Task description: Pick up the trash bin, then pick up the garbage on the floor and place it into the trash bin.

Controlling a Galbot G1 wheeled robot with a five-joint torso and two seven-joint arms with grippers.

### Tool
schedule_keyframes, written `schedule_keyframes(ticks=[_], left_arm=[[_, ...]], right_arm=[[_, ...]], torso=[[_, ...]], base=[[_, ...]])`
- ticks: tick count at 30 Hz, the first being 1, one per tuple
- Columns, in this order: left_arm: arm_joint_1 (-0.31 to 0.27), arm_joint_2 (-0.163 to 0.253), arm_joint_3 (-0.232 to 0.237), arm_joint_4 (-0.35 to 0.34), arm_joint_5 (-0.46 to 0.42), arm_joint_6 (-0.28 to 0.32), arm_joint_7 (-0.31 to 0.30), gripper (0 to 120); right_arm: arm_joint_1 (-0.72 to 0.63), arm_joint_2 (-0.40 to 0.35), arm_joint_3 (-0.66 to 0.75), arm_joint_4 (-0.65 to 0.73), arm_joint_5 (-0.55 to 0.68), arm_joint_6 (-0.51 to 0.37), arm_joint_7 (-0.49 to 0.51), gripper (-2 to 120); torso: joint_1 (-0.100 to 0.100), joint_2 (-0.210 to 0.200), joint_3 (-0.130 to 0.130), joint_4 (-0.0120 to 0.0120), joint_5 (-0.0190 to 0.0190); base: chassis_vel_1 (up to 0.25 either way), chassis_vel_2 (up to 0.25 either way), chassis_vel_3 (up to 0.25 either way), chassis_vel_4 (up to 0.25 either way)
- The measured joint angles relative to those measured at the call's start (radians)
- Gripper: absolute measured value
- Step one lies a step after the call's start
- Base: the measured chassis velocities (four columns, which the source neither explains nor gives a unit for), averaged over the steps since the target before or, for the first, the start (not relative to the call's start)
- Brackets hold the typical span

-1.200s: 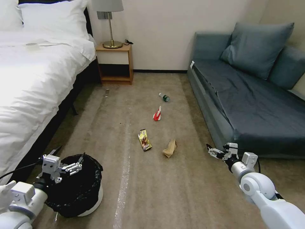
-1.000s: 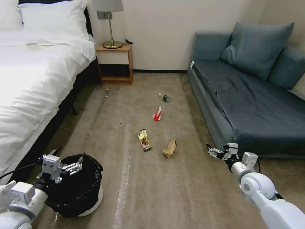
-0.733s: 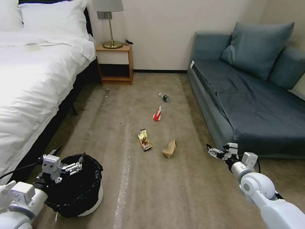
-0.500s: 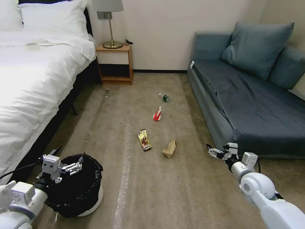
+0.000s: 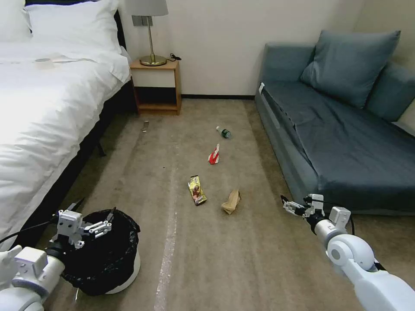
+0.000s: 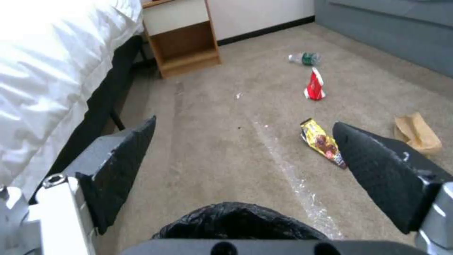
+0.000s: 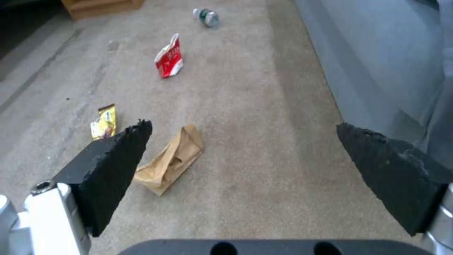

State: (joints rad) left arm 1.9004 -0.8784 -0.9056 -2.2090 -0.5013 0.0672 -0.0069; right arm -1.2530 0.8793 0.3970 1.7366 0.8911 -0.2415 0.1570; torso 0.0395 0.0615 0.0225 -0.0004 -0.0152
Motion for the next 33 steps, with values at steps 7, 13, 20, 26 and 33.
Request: schedule_keyframes(ticks=[7,13,20,26,33], left_arm=[[0.0,0.0,0.0,0.0,0.0,0.0,0.0,100],[0.0,0.0,0.0,0.0,0.0,0.0,0.0,100],[0.0,0.0,0.0,0.0,0.0,0.0,0.0,100],[0.0,0.0,0.0,0.0,0.0,0.0,0.0,100],[0.0,0.0,0.0,0.0,0.0,0.0,0.0,100]], right_arm=[[0.0,0.0,0.0,0.0,0.0,0.0,0.0,100],[0.0,0.0,0.0,0.0,0.0,0.0,0.0,100],[0.0,0.0,0.0,0.0,0.0,0.0,0.0,100],[0.0,0.0,0.0,0.0,0.0,0.0,0.0,100],[0.0,0.0,0.0,0.0,0.0,0.0,0.0,100]], torso=[[0.0,0.0,0.0,0.0,0.0],[0.0,0.0,0.0,0.0,0.0],[0.0,0.0,0.0,0.0001,-0.0001],[0.0,0.0,0.0,0.0,0.0],[0.0,0.0,0.0,0.0,-0.0001]], base=[[0.0,0.0,0.0,0.0],[0.0,0.0,0.0,0.0],[0.0,0.0,0.0,0.0],[0.0,0.0,0.0,0.0],[0.0,0.0,0.0,0.0]])
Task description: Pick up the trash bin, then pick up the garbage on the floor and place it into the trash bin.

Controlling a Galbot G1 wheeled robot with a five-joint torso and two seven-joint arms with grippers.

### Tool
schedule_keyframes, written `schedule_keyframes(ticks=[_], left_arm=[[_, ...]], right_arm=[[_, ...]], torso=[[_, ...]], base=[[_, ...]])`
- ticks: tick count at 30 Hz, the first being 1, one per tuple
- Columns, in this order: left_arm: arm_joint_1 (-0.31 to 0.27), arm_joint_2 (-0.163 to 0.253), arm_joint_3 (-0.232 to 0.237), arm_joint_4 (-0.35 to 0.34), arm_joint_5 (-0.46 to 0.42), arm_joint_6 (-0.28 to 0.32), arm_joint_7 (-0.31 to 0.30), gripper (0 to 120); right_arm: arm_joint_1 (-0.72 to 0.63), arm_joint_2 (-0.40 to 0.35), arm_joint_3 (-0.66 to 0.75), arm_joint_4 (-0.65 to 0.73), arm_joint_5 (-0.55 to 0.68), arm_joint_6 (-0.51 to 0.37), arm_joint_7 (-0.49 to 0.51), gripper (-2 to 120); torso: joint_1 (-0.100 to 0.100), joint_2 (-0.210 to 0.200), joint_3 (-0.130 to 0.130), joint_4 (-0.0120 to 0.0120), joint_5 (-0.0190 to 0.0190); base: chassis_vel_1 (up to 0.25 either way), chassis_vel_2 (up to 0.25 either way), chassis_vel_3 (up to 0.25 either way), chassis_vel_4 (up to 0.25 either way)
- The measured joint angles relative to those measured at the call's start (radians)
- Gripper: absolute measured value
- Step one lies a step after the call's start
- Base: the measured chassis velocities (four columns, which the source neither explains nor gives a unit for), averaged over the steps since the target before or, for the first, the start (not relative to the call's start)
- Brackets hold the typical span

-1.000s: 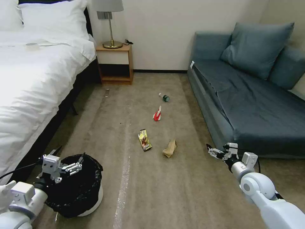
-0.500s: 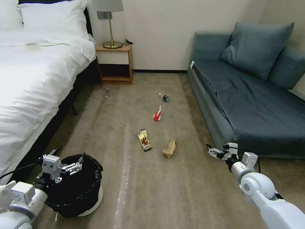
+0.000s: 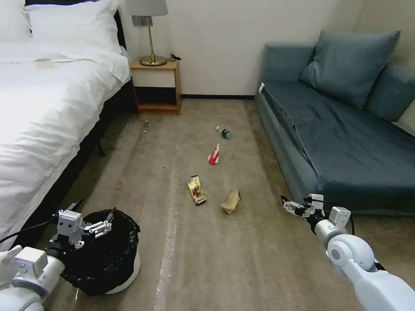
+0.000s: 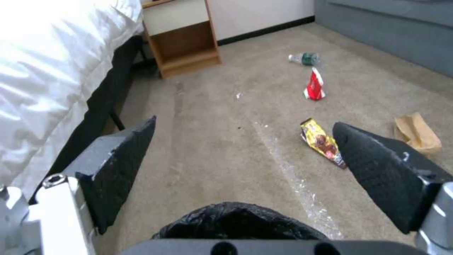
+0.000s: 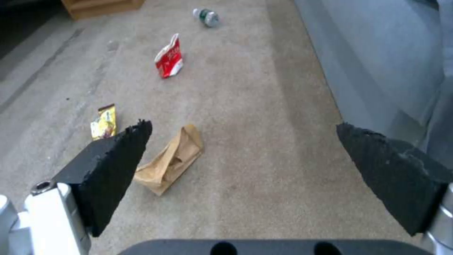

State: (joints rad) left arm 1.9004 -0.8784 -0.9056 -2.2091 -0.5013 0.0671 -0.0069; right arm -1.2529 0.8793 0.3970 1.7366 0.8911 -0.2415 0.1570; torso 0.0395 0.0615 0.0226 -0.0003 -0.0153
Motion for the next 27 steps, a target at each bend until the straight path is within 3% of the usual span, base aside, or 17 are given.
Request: schedule_keyframes(ticks=[8,9,11,14,16,18,19,20,22,26,27], left_arm=[[-0.011,-0.003,0.001,0.008,0.001,-0.001,0.0,100],[-0.032,-0.009,0.004,0.026,0.004,-0.003,-0.002,100],[-0.047,-0.011,0.005,0.03,0.005,-0.004,-0.003,100],[-0.077,-0.019,0.009,0.055,0.011,-0.009,-0.005,100],[-0.166,-0.049,0.025,0.136,0.029,-0.024,-0.015,100],[-0.172,-0.051,0.026,0.141,0.03,-0.025,-0.015,100],[-0.234,-0.071,0.037,0.196,0.043,-0.036,-0.022,100],[-0.234,-0.071,0.037,0.196,0.043,-0.036,-0.022,100],[-0.347,-0.109,0.059,0.297,0.067,-0.057,-0.032,100],[-0.412,-0.13,0.07,0.355,0.08,-0.069,-0.04,100],[-0.458,-0.144,0.077,0.394,0.089,-0.075,-0.047,100]], right_arm=[[0.004,0.007,0.0,-0.002,-0.006,0.0,0.003,100],[0.007,0.012,-0.001,-0.005,-0.011,0.0,0.006,100],[0.027,0.045,-0.004,-0.02,-0.035,0.003,0.026,100],[0.064,0.106,-0.011,-0.047,-0.082,0.008,0.062,100],[0.13,0.216,-0.023,-0.095,-0.166,0.019,0.127,100],[0.136,0.225,-0.025,-0.1,-0.174,0.021,0.133,100],[0.178,0.297,-0.033,-0.131,-0.226,0.026,0.175,100],[0.178,0.297,-0.033,-0.131,-0.226,0.026,0.175,100],[0.251,0.418,-0.045,-0.183,-0.323,0.034,0.249,100],[0.247,0.436,-0.038,-0.142,-0.346,0.007,0.266,100],[0.231,0.408,-0.035,-0.12,-0.344,-0.003,0.267,100]], torso=[[0.0,0.0,0.0,0.0001,0.0001],[0.0,0.0,0.0,0.0001,0.0],[0.0,0.0,0.0,-0.0006,-0.0014],[0.0,0.0,0.0,0.0,0.0015],[0.0,0.0,0.0,0.0002,-0.0008],[0.0,0.0,0.0,0.0002,-0.0006],[0.0,0.0,0.0,0.0001,-0.0001],[0.0,0.0,0.0,0.0001,-0.0001],[0.0,0.0,0.0,0.0003,0.0],[0.0,0.0,0.0,0.0009,-0.0004],[0.0,0.0,0.0,0.0005,-0.0009]], base=[[0.0,0.0,0.0,0.0],[0.0,0.0,0.0,0.0],[0.0,0.0,0.0,0.0],[0.0,0.0,0.0,0.0],[0.0,0.0,0.0,0.0],[0.0,0.0,0.0,0.0],[0.0,0.0,0.0,0.0],[0.0,0.0,0.0,0.0],[0.0,0.0,0.0,0.0],[0.0,0.0,0.0,0.0],[0.0,0.0,0.0,0.0]])
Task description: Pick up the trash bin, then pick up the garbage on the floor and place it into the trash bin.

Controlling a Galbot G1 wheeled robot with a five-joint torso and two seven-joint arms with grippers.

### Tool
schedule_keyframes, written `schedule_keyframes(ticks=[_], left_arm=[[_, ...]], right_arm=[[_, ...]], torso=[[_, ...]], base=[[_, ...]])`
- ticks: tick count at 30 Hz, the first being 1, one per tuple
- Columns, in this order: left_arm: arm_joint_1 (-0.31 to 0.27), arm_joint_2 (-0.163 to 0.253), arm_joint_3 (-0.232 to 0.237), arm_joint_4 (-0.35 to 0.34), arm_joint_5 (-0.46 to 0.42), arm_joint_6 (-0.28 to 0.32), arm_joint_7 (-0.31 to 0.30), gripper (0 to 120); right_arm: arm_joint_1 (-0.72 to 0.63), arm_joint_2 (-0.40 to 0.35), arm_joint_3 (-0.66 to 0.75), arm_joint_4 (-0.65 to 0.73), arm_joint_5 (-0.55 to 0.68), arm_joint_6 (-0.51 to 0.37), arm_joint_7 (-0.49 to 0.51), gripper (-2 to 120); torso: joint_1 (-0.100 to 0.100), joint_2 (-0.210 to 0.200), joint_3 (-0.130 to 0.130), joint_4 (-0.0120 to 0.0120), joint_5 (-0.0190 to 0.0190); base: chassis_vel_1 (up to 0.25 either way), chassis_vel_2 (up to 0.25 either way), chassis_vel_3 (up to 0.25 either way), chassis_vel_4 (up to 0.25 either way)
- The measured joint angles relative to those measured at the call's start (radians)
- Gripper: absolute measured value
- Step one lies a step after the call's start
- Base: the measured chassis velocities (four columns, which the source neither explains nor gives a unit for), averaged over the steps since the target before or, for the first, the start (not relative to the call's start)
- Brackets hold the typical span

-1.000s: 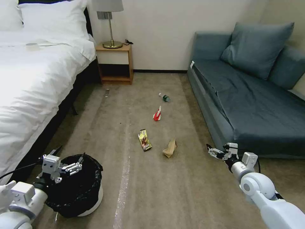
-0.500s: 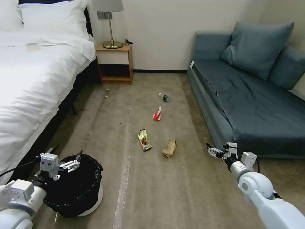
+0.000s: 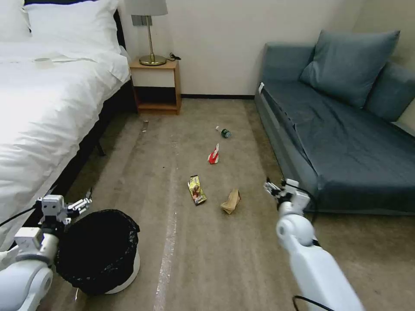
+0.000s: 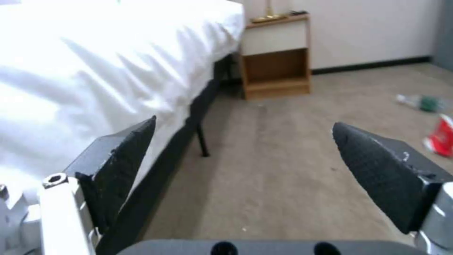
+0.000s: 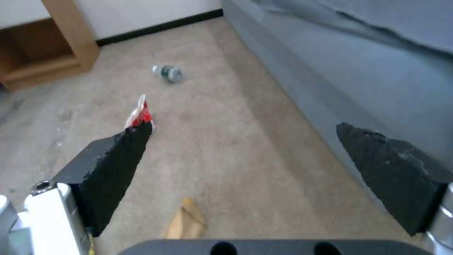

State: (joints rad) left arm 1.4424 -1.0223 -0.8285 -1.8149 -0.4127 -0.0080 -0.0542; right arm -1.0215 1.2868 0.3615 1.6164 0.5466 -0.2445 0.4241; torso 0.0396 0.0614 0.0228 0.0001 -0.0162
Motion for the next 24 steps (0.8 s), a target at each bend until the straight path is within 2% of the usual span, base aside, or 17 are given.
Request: schedule_keyframes(ticks=[1,2,3,5,6,7,8,9,10,12,13,15,16,17,18,20,24], left_arm=[[-0.019,-0.002,0.002,0.007,0.001,-0.001,0.001,100],[-0.019,-0.002,0.002,0.007,0.001,-0.001,0.001,100],[-0.034,-0.004,0.006,0.019,0.004,-0.001,0.0,100],[-0.056,-0.006,0.011,0.034,0.006,-0.001,-0.006,100],[-0.079,-0.007,0.019,0.048,0.007,0.0,-0.006,100],[-0.079,-0.007,0.019,0.048,0.007,0.0,-0.006,100],[-0.108,-0.005,0.032,0.069,0.008,0.005,-0.013,100],[-0.167,0.005,0.065,0.103,0.001,0.026,-0.033,100],[-0.167,0.005,0.065,0.103,0.001,0.026,-0.033,100],[-0.188,0.039,0.098,0.084,-0.027,0.059,-0.045,100],[-0.169,0.058,0.105,0.059,-0.038,0.067,-0.049,100],[-0.169,0.058,0.105,0.059,-0.038,0.067,-0.049,100],[-0.136,0.072,0.109,0.042,-0.047,0.078,-0.051,100],[-0.059,0.101,0.103,0.016,-0.05,0.081,-0.054,100],[-0.026,0.11,0.091,0.013,-0.047,0.079,-0.058,100],[-0.009,0.114,0.083,0.011,-0.046,0.078,-0.062,100],[0.023,0.124,0.062,-0.002,-0.046,0.077,-0.067,100]], right_arm=[[-0.011,-0.03,0.002,0.012,0.008,-0.006,-0.001,100],[-0.011,-0.03,0.002,0.012,0.008,-0.006,-0.001,100],[-0.02,-0.058,0.005,0.024,0.019,-0.011,-0.006,100],[-0.03,-0.091,0.008,0.036,0.033,-0.016,-0.013,100],[-0.05,-0.152,0.011,0.055,0.05,-0.018,-0.021,100],[-0.05,-0.152,0.011,0.055,0.05,-0.018,-0.021,100],[-0.064,-0.187,0.01,0.069,0.056,-0.017,-0.027,100],[-0.085,-0.23,0.008,0.087,0.061,-0.016,-0.029,100],[-0.085,-0.23,0.008,0.087,0.061,-0.016,-0.029,100],[-0.103,-0.26,0.003,0.109,0.062,-0.015,-0.029,100],[-0.114,-0.272,-0.003,0.122,0.063,-0.015,-0.026,100],[-0.114,-0.272,-0.003,0.122,0.063,-0.015,-0.026,100],[-0.122,-0.279,-0.01,0.132,0.063,-0.017,-0.02,100],[-0.144,-0.297,-0.033,0.152,0.062,-0.023,-0.014,100],[-0.159,-0.306,-0.044,0.156,0.056,-0.024,-0.014,100],[-0.167,-0.311,-0.047,0.158,0.05,-0.022,-0.015,100],[-0.181,-0.317,-0.054,0.158,0.046,-0.016,-0.021,100]], torso=[[0.0,0.0,0.0,-0.0011,0.0003],[0.0,0.0,0.0,-0.0011,0.0003],[0.0,0.0,0.0,-0.0013,0.0023],[0.0,0.0,0.0,-0.001,0.0017],[0.0,0.0,0.0,-0.0006,0.0005],[0.0,0.0,0.0,-0.0006,0.0005],[0.0,0.0,0.0,0.0003,0.0016],[0.0,0.0,0.0,-0.0006,0.0003],[0.0,0.0,0.0,-0.0006,0.0003],[0.0,0.0,0.0,-0.0019,0.0003],[0.0,0.0,0.0,-0.0019,0.0035],[0.0,0.0,0.0,-0.0019,0.0035],[0.0,0.0,0.0,-0.0009,0.0024],[0.0,0.0,0.0,0.0004,0.001],[0.0,0.0,0.0,0.0002,0.0015],[0.0,0.0,0.0,-0.0001,0.0002],[0.0,0.0,0.0,-0.0005,0.0015]], base=[[0.0,0.0,0.0,0.0],[0.0,0.0,0.0,0.0],[0.0,0.0,0.0,0.0],[0.0,0.0,0.0,0.0],[0.0,0.0,0.0,0.0],[0.0,0.0,0.0,0.0],[0.0,0.0,0.0,0.0],[0.0,0.0,0.0,0.0],[0.0,0.0,0.0,0.0],[0.0,0.0,0.0,0.0],[0.0,0.0,0.0,0.0],[0.0,0.0,0.0,0.0],[0.0,0.0,0.0,0.0],[0.0,0.0,0.0,0.0],[0.0,0.0,0.0,0.0],[0.0,0.0,0.0,0.0],[0.0,0.0,0.0,0.0]])
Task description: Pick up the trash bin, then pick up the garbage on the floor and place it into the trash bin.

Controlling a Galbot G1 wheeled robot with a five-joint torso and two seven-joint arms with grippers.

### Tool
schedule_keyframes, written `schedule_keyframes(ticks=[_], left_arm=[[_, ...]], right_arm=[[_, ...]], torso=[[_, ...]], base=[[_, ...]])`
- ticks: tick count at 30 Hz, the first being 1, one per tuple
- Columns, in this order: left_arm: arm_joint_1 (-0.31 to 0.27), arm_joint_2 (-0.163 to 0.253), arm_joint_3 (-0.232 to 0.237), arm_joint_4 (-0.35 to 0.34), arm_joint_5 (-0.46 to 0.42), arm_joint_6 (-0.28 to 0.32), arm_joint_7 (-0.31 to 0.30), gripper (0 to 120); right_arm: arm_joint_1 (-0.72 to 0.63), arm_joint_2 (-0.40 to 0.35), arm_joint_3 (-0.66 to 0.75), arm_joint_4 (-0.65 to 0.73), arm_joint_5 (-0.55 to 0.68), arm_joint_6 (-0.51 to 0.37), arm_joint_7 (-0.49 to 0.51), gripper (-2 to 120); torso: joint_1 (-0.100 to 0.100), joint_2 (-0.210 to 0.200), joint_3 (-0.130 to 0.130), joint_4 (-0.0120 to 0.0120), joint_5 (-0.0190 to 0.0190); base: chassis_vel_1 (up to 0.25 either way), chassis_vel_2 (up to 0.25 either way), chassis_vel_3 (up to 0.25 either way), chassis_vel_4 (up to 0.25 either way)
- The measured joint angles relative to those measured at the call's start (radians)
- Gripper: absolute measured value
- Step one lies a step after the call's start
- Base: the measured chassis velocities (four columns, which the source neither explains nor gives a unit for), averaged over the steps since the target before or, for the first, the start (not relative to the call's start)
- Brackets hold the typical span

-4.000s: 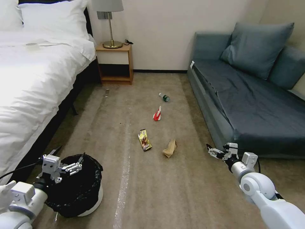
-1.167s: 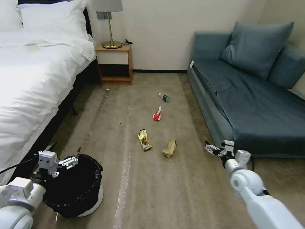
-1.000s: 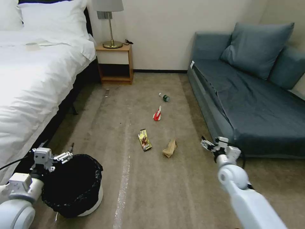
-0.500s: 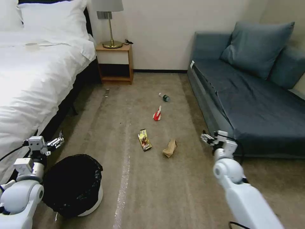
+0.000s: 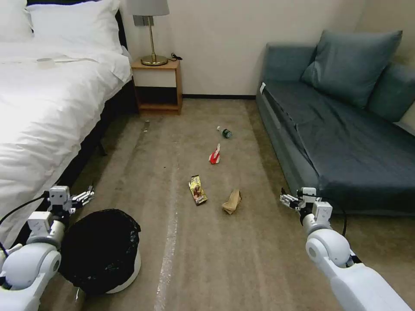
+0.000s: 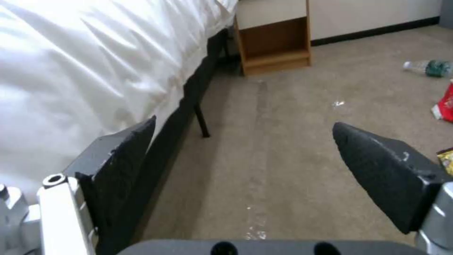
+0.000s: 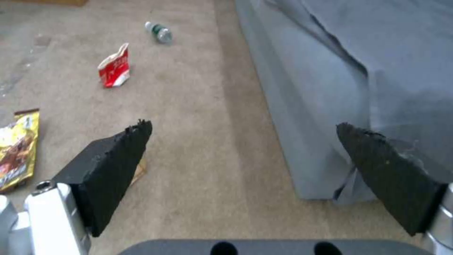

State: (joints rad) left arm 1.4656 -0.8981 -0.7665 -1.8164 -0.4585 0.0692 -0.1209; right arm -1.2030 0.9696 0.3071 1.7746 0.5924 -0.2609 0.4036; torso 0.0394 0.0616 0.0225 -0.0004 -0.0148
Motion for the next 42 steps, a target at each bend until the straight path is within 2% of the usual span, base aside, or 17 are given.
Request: schedule_keyframes(ticks=[3,7,9,10,12,13,15,16,19,20,24,25,27,31,33,40,42], left_arm=[[0.02,0.007,-0.008,-0.013,0.0,0.002,-0.002,100],[0.055,0.022,-0.02,-0.042,-0.006,0.041,-0.04,100],[0.112,0.052,-0.038,-0.079,-0.034,0.099,-0.092,100],[0.112,0.052,-0.038,-0.079,-0.034,0.099,-0.092,100],[0.164,0.074,-0.056,-0.104,-0.066,0.137,-0.12,100],[0.164,0.074,-0.056,-0.104,-0.066,0.137,-0.12,100],[0.228,0.088,-0.074,-0.129,-0.105,0.188,-0.15,100],[0.228,0.088,-0.074,-0.129,-0.105,0.188,-0.15,100],[0.274,0.089,-0.074,-0.149,-0.17,0.263,-0.203,100],[0.274,0.089,-0.074,-0.149,-0.17,0.263,-0.203,100],[0.261,0.073,-0.052,-0.156,-0.279,0.344,-0.27,100],[0.261,0.073,-0.052,-0.156,-0.279,0.344,-0.27,100],[0.233,0.069,-0.033,-0.147,-0.341,0.392,-0.308,100],[0.207,0.068,-0.015,-0.127,-0.369,0.42,-0.329,100],[0.188,0.079,-0.002,-0.118,-0.421,0.46,-0.363,100],[0.149,0.088,0.024,-0.082,-0.442,0.483,-0.398,100],[0.118,0.087,0.055,-0.044,-0.441,0.49,-0.411,100]], right_arm=[[-0.001,-0.005,-0.007,0.0,-0.002,0.009,-0.005,100],[0.003,-0.015,-0.014,-0.004,-0.001,0.013,-0.007,100],[0.001,-0.035,-0.023,-0.004,0.001,0.016,-0.009,100],[0.001,-0.035,-0.023,-0.004,0.001,0.016,-0.009,100],[-0.004,-0.05,-0.026,-0.001,0.002,0.021,-0.013,100],[-0.004,-0.05,-0.026,-0.001,0.002,0.021,-0.013,100],[-0.011,-0.062,-0.03,-0.001,0.005,0.029,-0.018,100],[-0.011,-0.062,-0.03,-0.001,0.005,0.029,-0.018,100],[-0.018,-0.075,-0.044,-0.003,0.003,0.041,-0.026,100],[-0.018,-0.075,-0.044,-0.003,0.003,0.041,-0.026,100],[-0.021,-0.077,-0.067,-0.017,-0.006,0.052,-0.033,100],[-0.021,-0.077,-0.067,-0.017,-0.006,0.052,-0.033,100],[-0.021,-0.075,-0.083,-0.027,-0.016,0.059,-0.038,100],[-0.015,-0.069,-0.096,-0.035,-0.019,0.062,-0.04,100],[0.009,-0.064,-0.108,-0.049,-0.019,0.062,-0.04,100],[0.044,-0.054,-0.137,-0.076,-0.018,0.062,-0.04,100],[0.064,-0.041,-0.159,-0.09,-0.018,0.062,-0.036,100]], torso=[[0.0,0.0,0.0,0.0003,-0.001],[0.0,0.0,0.0,0.0,-0.0007],[0.0,0.0,0.0,0.0001,-0.0004],[0.0,0.0,0.0,0.0001,-0.0004],[0.0,0.0,0.0,0.0001,-0.0004],[0.0,0.0,0.0,0.0001,-0.0004],[0.0,0.0,0.0,0.0002,-0.0004],[0.0,0.0,0.0,0.0002,-0.0004],[0.0,0.0,0.0,0.0002,-0.0005],[0.0,0.0,0.0,0.0002,-0.0005],[0.0,0.0,0.0,0.0002,-0.0006],[0.0,0.0,0.0,0.0002,-0.0006],[0.0,0.0,0.0,0.0,-0.0005],[0.0,0.0,0.0,-0.0002,-0.0006],[0.0,0.0,0.0,0.0002,-0.0006],[0.0,0.0,0.0,0.0001,-0.0006],[0.0,0.0,0.0,0.0002,-0.0005]], base=[[0.0,0.0,0.0,0.0],[0.0,0.0,0.0,0.0],[0.0,0.0,0.0,0.0],[0.0,0.0,0.0,0.0],[0.0,0.0,0.0,0.0],[0.0,0.0,0.0,0.0],[0.0,0.0,0.0,0.0],[0.0,0.0,0.0,0.0],[0.0,0.0,0.0,0.0],[0.0,0.0,0.0,0.0],[0.0,0.0,0.0,0.0],[0.0,0.0,0.0,0.0],[0.0,0.0,0.0,0.0],[0.0,0.0,0.0,0.0],[0.0,0.0,0.0,0.0],[0.0,0.0,0.0,0.0],[0.0,0.0,0.0,0.0]])
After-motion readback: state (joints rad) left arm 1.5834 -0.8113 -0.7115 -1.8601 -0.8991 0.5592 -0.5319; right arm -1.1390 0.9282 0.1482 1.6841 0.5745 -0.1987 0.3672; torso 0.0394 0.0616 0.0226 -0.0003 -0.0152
